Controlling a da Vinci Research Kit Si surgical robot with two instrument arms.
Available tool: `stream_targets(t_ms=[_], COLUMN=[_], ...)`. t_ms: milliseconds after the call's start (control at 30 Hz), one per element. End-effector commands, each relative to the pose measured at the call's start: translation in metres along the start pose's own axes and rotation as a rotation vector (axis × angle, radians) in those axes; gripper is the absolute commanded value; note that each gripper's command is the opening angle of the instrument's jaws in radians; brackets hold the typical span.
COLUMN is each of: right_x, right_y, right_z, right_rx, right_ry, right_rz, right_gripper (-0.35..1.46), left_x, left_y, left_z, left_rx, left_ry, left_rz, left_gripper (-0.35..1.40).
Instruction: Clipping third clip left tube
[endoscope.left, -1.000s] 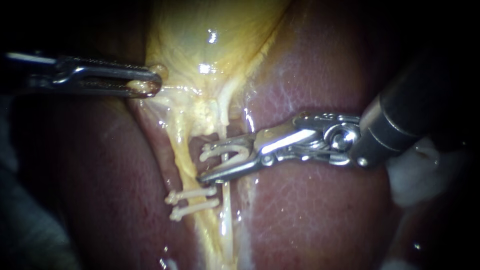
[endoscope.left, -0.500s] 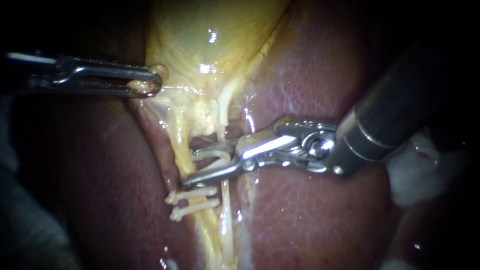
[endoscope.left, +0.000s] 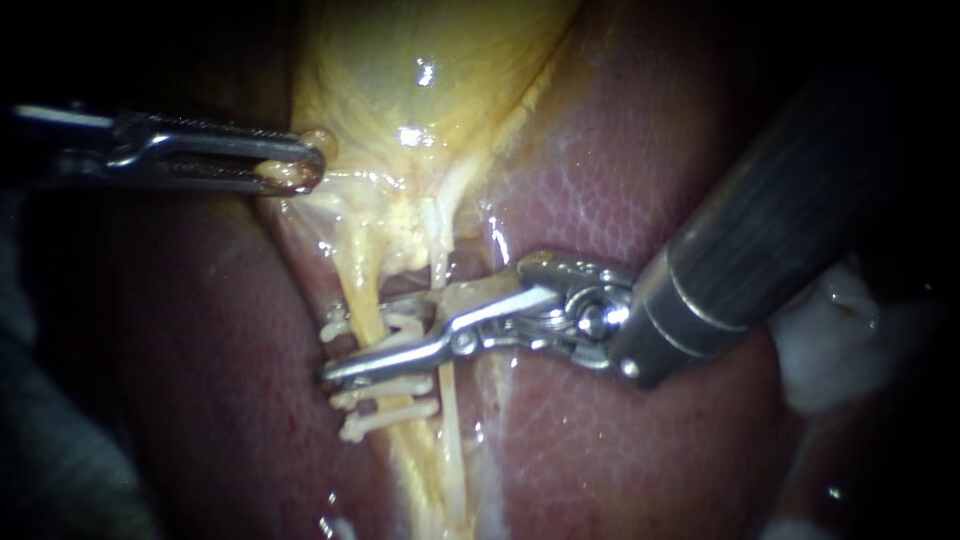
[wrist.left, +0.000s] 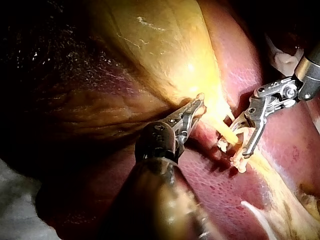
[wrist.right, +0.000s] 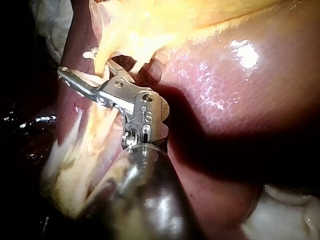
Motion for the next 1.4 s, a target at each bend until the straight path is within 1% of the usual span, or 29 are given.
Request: stream_targets(t_ms=[33, 167, 300, 433, 633, 833, 1033, 1167, 1267, 1333, 1400], right_x=[0.0003, 0.0011, 0.0018, 0.0025, 0.0032, 0.0035, 0.0035, 0.0036, 0.0036, 0.0035, 0.0034], right_y=[-0.0004, -0.0014, -0.0022, -0.0026, -0.0027, -0.0028, -0.0029, -0.003, -0.003, -0.0031, -0.0031], right_z=[0.0, 0.0001, 0.0001, 0.0001, -0.0002, -0.0005, -0.0008, -0.001, -0.0011, -0.0012, -0.0014], right_rx=[0.01, 0.023, 0.033, 0.04, 0.045, 0.041, 0.04, 0.038, 0.039, 0.04, 0.04], right_ry=[-0.006, -0.011, -0.006, -0.008, -0.008, -0.004, -0.003, -0.001, -0.001, -0.002, -0.003], right_rz=[0.003, 0.008, 0.013, 0.016, 0.019, 0.021, 0.022, 0.022, 0.023, 0.023, 0.046], right_gripper=[0.46, 0.45, 0.45, 0.44, 0.39, 0.25, 0.0, -0.09, -0.21, -0.35, -0.35], left_x=[0.0, 0.0, 0.0, 0.0, 0.0, 0.0, 0.0, 0.0, 0.0, 0.0, 0.0], left_y=[0.0, 0.0, 0.0, 0.0, 0.0, 0.0, 0.0, 0.0, 0.0, 0.0, 0.0], left_z=[0.0, 0.0, 0.0, 0.0, 0.0, 0.0, 0.0, 0.0, 0.0, 0.0, 0.0], left_rx=[0.0, 0.0, 0.0, 0.0, 0.0, 0.0, 0.0, 0.0, 0.0, 0.0, 0.0], left_ry=[0.0, 0.0, 0.0, 0.0, 0.0, 0.0, 0.0, 0.0, 0.0, 0.0, 0.0], left_rz=[0.0, 0.0, 0.0, 0.0, 0.0, 0.0, 0.0, 0.0, 0.0, 0.0, 0.0], left_gripper=[-0.35, -0.35, -0.35, -0.35, -0.35, -0.35, -0.35, -0.35, -0.35, -0.35, -0.35])
